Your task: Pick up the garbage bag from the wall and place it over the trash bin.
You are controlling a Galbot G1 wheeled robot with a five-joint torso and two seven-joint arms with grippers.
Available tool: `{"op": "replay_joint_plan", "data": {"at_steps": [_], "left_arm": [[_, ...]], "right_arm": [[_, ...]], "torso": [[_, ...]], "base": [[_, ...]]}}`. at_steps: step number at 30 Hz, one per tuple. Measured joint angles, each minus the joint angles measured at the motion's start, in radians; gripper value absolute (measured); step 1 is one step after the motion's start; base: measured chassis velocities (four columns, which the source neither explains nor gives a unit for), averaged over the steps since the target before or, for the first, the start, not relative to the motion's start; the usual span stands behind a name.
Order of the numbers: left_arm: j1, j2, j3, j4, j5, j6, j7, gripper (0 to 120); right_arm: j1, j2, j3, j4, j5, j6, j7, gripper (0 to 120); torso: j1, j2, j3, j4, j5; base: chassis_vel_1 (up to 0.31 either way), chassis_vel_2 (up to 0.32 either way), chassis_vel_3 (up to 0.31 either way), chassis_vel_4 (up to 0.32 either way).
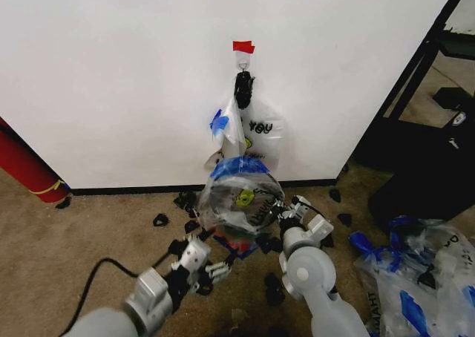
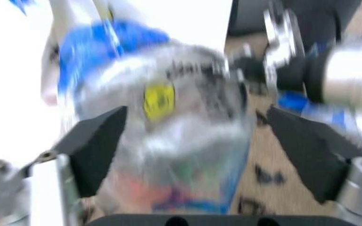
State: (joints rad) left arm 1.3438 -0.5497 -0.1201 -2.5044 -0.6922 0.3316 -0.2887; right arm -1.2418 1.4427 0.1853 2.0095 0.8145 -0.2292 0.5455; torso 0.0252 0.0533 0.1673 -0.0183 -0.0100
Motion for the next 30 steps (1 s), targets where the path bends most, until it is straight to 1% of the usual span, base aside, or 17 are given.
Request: {"op": "replay_joint_plan", "data": {"at_steps": [1, 3, 6, 7, 8, 11, 13, 16, 18, 21, 23, 24, 27, 30], "left_arm": [[0.000, 0.000, 0.000, 0.000, 0.000, 0.000, 0.000, 92], [-0.039, 0.000, -0.003, 0.000, -0.040, -0.001, 0.000, 98], [-0.128, -0.012, 0.011, 0.014, -0.086, 0.011, -0.001, 98], [-0.195, -0.023, 0.030, 0.041, -0.120, 0.025, -0.001, 98], [-0.195, -0.023, 0.030, 0.041, -0.120, 0.025, -0.001, 98], [-0.323, -0.041, 0.061, 0.107, -0.169, 0.040, 0.001, 97], [-0.393, -0.043, 0.080, 0.160, -0.194, 0.051, 0.026, 97], [-0.423, -0.040, 0.091, 0.186, -0.202, 0.057, 0.047, 94], [-0.494, -0.031, 0.126, 0.246, -0.214, 0.080, 0.102, 92], [-0.538, -0.034, 0.151, 0.294, -0.224, 0.095, 0.130, 90], [-0.544, -0.037, 0.155, 0.303, -0.224, 0.095, 0.132, 90], [-0.562, -0.052, 0.168, 0.332, -0.221, 0.095, 0.136, 87], [-0.573, -0.080, 0.187, 0.398, -0.175, 0.078, 0.140, 86], [-0.569, -0.089, 0.185, 0.425, -0.152, 0.067, 0.141, 84]], "right_arm": [[0.000, 0.000, 0.000, 0.000, 0.000, 0.000, 0.000, 0], [-0.011, -0.005, -0.013, 0.003, -0.030, 0.007, -0.023, 0], [-0.024, -0.009, -0.031, 0.005, -0.064, 0.015, -0.048, 0], [-0.031, -0.012, -0.041, 0.005, -0.084, 0.022, -0.061, 0], [-0.031, -0.012, -0.041, 0.005, -0.084, 0.022, -0.061, 0], [-0.038, -0.016, -0.056, 0.001, -0.121, 0.033, -0.077, 0], [-0.040, -0.017, -0.067, 0.000, -0.128, 0.033, -0.081, 0], [-0.041, -0.018, -0.070, 0.001, -0.129, 0.033, -0.084, 0], [-0.042, -0.018, -0.074, 0.002, -0.130, 0.031, -0.086, 0], [-0.037, -0.015, -0.077, 0.001, -0.130, 0.028, -0.086, 0], [-0.036, -0.015, -0.078, 0.001, -0.130, 0.028, -0.086, 0], [-0.034, -0.014, -0.081, 0.001, -0.126, 0.027, -0.086, 0], [-0.029, -0.008, -0.082, 0.002, -0.087, 0.016, -0.079, 0], [-0.028, -0.009, -0.081, 0.002, -0.078, 0.015, -0.080, 0]], "torso": [[0.000, 0.000, 0.000, 0.0000, 0.0000], [0.000, 0.000, 0.000, 0.0000, 0.0000], [0.000, 0.000, 0.000, 0.0005, 0.0002], [0.000, 0.000, 0.000, 0.0003, -0.0002], [0.000, 0.000, 0.000, 0.0003, -0.0002], [0.000, 0.000, 0.000, -0.0002, -0.0002], [0.000, 0.000, 0.000, 0.0001, 0.0001], [0.000, 0.000, 0.000, 0.0002, 0.0000], [0.000, 0.000, 0.000, 0.0001, 0.0000], [0.000, 0.000, 0.000, 0.0002, 0.0001], [0.000, 0.000, 0.000, 0.0003, 0.0001], [0.000, 0.000, 0.000, 0.0003, -0.0001], [0.000, 0.000, 0.000, 0.0001, -0.0001], [0.000, 0.000, 0.000, 0.0004, -0.0001]], "base": [[0.000, 0.000, 0.000, 0.000], [0.000, 0.000, 0.000, 0.000], [0.000, 0.000, 0.000, 0.000], [0.000, 0.000, 0.000, 0.000], [0.000, 0.000, 0.000, 0.000], [0.000, 0.000, 0.000, 0.000], [0.000, 0.000, 0.000, 0.000], [0.000, 0.000, 0.000, 0.000], [0.000, 0.000, 0.000, 0.000], [0.000, 0.000, 0.000, 0.000], [0.000, 0.000, 0.000, 0.000], [0.000, 0.000, 0.000, 0.000], [0.000, 0.000, 0.000, 0.000], [0.000, 0.000, 0.000, 0.000]]}}
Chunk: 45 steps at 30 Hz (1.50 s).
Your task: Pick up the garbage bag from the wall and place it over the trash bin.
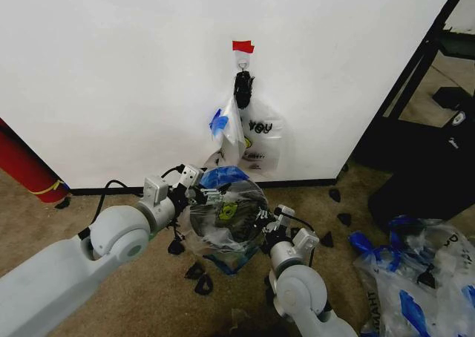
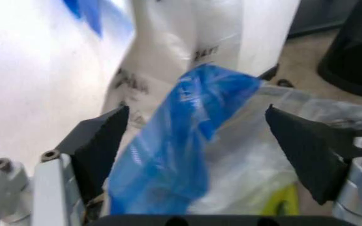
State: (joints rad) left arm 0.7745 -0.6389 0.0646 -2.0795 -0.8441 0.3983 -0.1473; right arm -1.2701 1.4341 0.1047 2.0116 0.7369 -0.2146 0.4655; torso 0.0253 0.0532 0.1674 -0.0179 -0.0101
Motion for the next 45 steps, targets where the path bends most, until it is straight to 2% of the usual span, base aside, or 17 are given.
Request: {"op": "replay_joint_plan", "data": {"at_steps": [2, 6, 8, 10, 14, 16, 20, 22, 23, 25, 30, 36, 40, 45], "left_arm": [[0.002, -0.007, -0.007, 0.012, 0.016, -0.005, 0.006, 83], [0.006, -0.016, -0.020, 0.029, 0.023, 0.000, 0.021, 67], [0.007, -0.016, -0.020, 0.030, 0.023, 0.000, 0.022, 67], [0.013, -0.015, -0.018, 0.033, 0.010, 0.000, 0.021, 52], [0.007, -0.012, -0.017, 0.034, -0.038, -0.003, -0.003, 38], [0.005, -0.011, -0.018, 0.034, -0.045, -0.003, -0.008, 36], [0.001, -0.003, -0.017, 0.034, -0.060, -0.005, -0.024, 16], [0.001, -0.002, -0.017, 0.034, -0.060, -0.005, -0.025, 15], [0.000, -0.001, -0.016, 0.034, -0.063, -0.005, -0.027, 8], [-0.002, 0.001, -0.016, 0.034, -0.071, -0.005, -0.030, 1], [-0.015, 0.001, -0.012, 0.034, -0.087, -0.009, -0.067, 0], [-0.080, 0.000, 0.020, 0.047, -0.109, -0.006, -0.083, 0], [-0.182, -0.016, 0.081, 0.111, -0.161, 0.005, -0.091, 0], [-0.230, -0.014, 0.121, 0.143, -0.198, 0.004, -0.071, 0]], "right_arm": [[0.000, -0.001, 0.001, 0.001, 0.009, -0.002, 0.000, 0], [0.006, -0.001, 0.002, 0.003, 0.032, -0.009, 0.004, 0], [0.007, 0.000, 0.002, 0.003, 0.033, -0.010, 0.005, 0], [0.010, 0.000, 0.001, 0.004, 0.042, -0.015, 0.012, 0], [0.012, 0.003, 0.008, 0.009, 0.061, -0.026, 0.023, 0], [0.011, 0.004, 0.009, 0.010, 0.064, -0.027, 0.024, 0], [0.010, 0.006, 0.009, 0.016, 0.073, -0.031, 0.028, 0], [0.010, 0.006, 0.009, 0.017, 0.073, -0.031, 0.029, 0], [0.010, 0.006, 0.008, 0.018, 0.073, -0.032, 0.030, 0], [0.010, 0.006, 0.006, 0.020, 0.073, -0.032, 0.031, 0], [0.007, 0.001, 0.006, 0.022, 0.067, -0.032, 0.030, 0], [-0.013, -0.015, -0.004, 0.017, -0.018, -0.011, -0.017, 0], [-0.061, -0.021, -0.015, 0.019, -0.108, 0.028, -0.081, 0], [-0.083, -0.032, -0.022, 0.027, -0.146, 0.048, -0.121, 0]], "torso": [[0.000, 0.000, 0.000, -0.0001, 0.0000], [0.000, 0.000, 0.000, -0.0002, 0.0001], [0.000, 0.000, 0.000, -0.0001, 0.0001], [0.000, 0.000, 0.000, -0.0001, 0.0000], [0.000, 0.000, 0.000, -0.0002, 0.0000], [0.000, 0.000, 0.000, -0.0002, 0.0000], [0.000, 0.000, 0.000, -0.0001, 0.0001], [0.000, 0.000, 0.000, -0.0001, 0.0000], [0.000, 0.000, 0.000, -0.0002, 0.0000], [0.000, 0.000, 0.000, -0.0002, 0.0001], [0.000, 0.000, 0.000, -0.0001, 0.0001], [0.000, 0.000, 0.000, -0.0002, 0.0001], [0.000, 0.000, 0.000, -0.0004, 0.0000], [0.000, 0.000, 0.000, -0.0003, 0.0000]], "base": [[0.000, 0.000, 0.000, 0.000], [0.000, 0.000, 0.000, 0.000], [0.000, 0.000, 0.000, 0.000], [0.000, 0.000, 0.000, 0.000], [0.000, 0.000, 0.000, 0.000], [0.000, 0.000, 0.000, 0.000], [0.000, 0.000, 0.000, 0.000], [0.000, 0.000, 0.000, 0.000], [0.000, 0.000, 0.000, 0.000], [0.000, 0.000, 0.000, 0.000], [0.000, 0.000, 0.000, 0.000], [0.000, 0.000, 0.000, 0.000], [0.000, 0.000, 0.000, 0.000], [0.000, 0.000, 0.000, 0.000]]}}
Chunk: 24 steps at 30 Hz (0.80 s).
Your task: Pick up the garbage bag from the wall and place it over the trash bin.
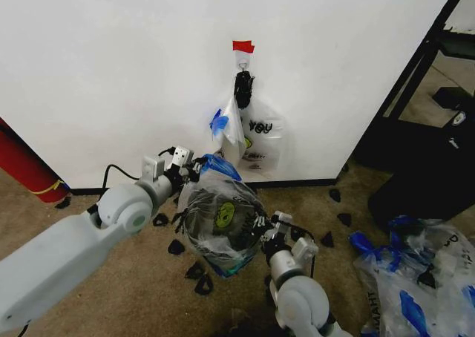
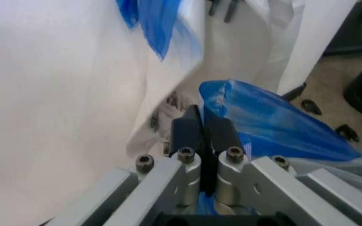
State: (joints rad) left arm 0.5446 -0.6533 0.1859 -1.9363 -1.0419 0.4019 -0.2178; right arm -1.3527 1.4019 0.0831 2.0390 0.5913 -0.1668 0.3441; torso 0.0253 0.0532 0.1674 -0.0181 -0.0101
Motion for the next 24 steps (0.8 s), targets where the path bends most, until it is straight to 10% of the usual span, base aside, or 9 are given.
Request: {"op": "replay_joint_plan", "data": {"at_steps": [24], "left_arm": [[-0.046, 0.044, 0.062, 0.143, -0.019, -0.020, 0.148, 0]], "right_arm": [[-0.026, -0.027, 0.005, 0.021, -0.035, 0.133, -0.178, 0]], "torso": [[0.000, 0.000, 0.000, 0.0000, 0.0000]], "base": [[0.000, 0.000, 0.000, 0.000]]}}
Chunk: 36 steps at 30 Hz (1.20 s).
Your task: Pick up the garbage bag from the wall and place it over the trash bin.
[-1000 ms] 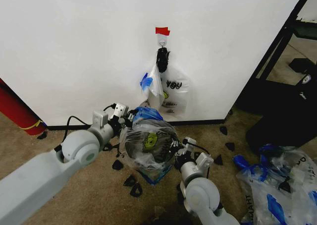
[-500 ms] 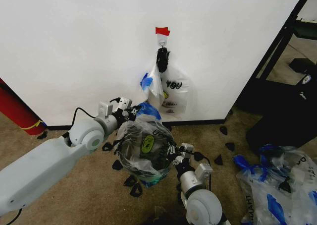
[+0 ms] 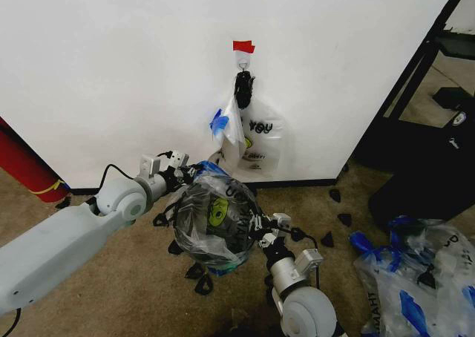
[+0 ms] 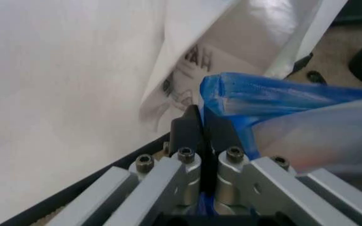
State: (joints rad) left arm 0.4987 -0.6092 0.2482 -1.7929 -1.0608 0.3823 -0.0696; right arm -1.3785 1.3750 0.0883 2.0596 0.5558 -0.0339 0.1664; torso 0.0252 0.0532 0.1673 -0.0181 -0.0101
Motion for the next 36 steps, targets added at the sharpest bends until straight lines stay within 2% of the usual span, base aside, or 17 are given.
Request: {"op": "replay_joint_plan", "data": {"at_steps": [7, 10, 12, 15, 17, 21, 24, 29, 31, 33, 36], "left_arm": [[0.025, 0.015, -0.038, 0.014, -0.031, 0.018, 0.023, 0], [0.047, 0.017, -0.078, -0.008, -0.052, 0.033, 0.013, 0], [0.055, 0.022, -0.096, -0.023, -0.067, 0.050, 0.001, 5], [0.072, 0.031, -0.120, -0.039, -0.064, 0.068, -0.004, 18], [0.078, 0.033, -0.129, -0.041, -0.060, 0.074, -0.004, 21], [0.101, 0.053, -0.151, -0.043, 0.002, 0.104, -0.012, 39], [0.113, 0.062, -0.165, -0.048, 0.016, 0.106, -0.020, 46], [0.128, 0.075, -0.215, -0.058, 0.020, 0.138, -0.076, 69], [0.129, 0.077, -0.218, -0.058, 0.021, 0.146, -0.082, 69], [0.145, 0.085, -0.231, -0.058, 0.021, 0.153, -0.090, 83], [0.154, 0.082, -0.242, -0.064, 0.019, 0.149, -0.117, 93]], "right_arm": [[0.003, -0.003, 0.009, 0.010, 0.034, 0.007, -0.003, 0], [0.003, -0.003, 0.009, 0.010, 0.037, 0.007, -0.002, 0], [0.004, 0.001, 0.009, 0.009, 0.040, 0.007, 0.002, 0], [0.006, 0.008, 0.005, 0.008, 0.042, 0.006, 0.006, 0], [0.006, 0.009, 0.005, 0.008, 0.042, 0.005, 0.007, 0], [0.004, 0.010, 0.005, 0.006, 0.049, 0.002, 0.013, 0], [0.004, 0.012, 0.005, 0.003, 0.049, 0.002, 0.014, 0], [0.004, 0.015, 0.005, -0.008, 0.044, 0.002, 0.015, 0], [0.005, 0.015, 0.004, -0.008, 0.044, 0.002, 0.015, 0], [0.008, 0.016, 0.002, -0.007, 0.045, 0.002, 0.018, 0], [0.010, 0.015, 0.003, -0.006, 0.046, 0.002, 0.021, 0]], "torso": [[0.000, 0.000, 0.000, 0.0001, 0.0000], [0.000, 0.000, 0.000, 0.0000, -0.0001], [0.000, 0.000, 0.000, -0.0001, 0.0000], [0.000, 0.000, 0.000, 0.0000, 0.0000], [0.000, 0.000, 0.000, 0.0001, 0.0000], [0.000, 0.000, 0.000, -0.0001, -0.0001], [0.000, 0.000, 0.000, 0.0002, -0.0001], [0.000, 0.000, 0.000, -0.0001, 0.0001], [0.000, 0.000, 0.000, -0.0001, 0.0000], [0.000, 0.000, 0.000, 0.0002, 0.0001], [0.000, 0.000, 0.000, 0.0002, -0.0001]], "base": [[0.000, 0.000, 0.000, 0.000], [0.000, 0.000, 0.000, 0.000], [0.000, 0.000, 0.000, 0.000], [0.000, 0.000, 0.000, 0.000], [0.000, 0.000, 0.000, 0.000], [0.000, 0.000, 0.000, 0.000], [0.000, 0.000, 0.000, 0.000], [0.000, 0.000, 0.000, 0.000], [0.000, 0.000, 0.000, 0.000], [0.000, 0.000, 0.000, 0.000], [0.000, 0.000, 0.000, 0.000]]}}
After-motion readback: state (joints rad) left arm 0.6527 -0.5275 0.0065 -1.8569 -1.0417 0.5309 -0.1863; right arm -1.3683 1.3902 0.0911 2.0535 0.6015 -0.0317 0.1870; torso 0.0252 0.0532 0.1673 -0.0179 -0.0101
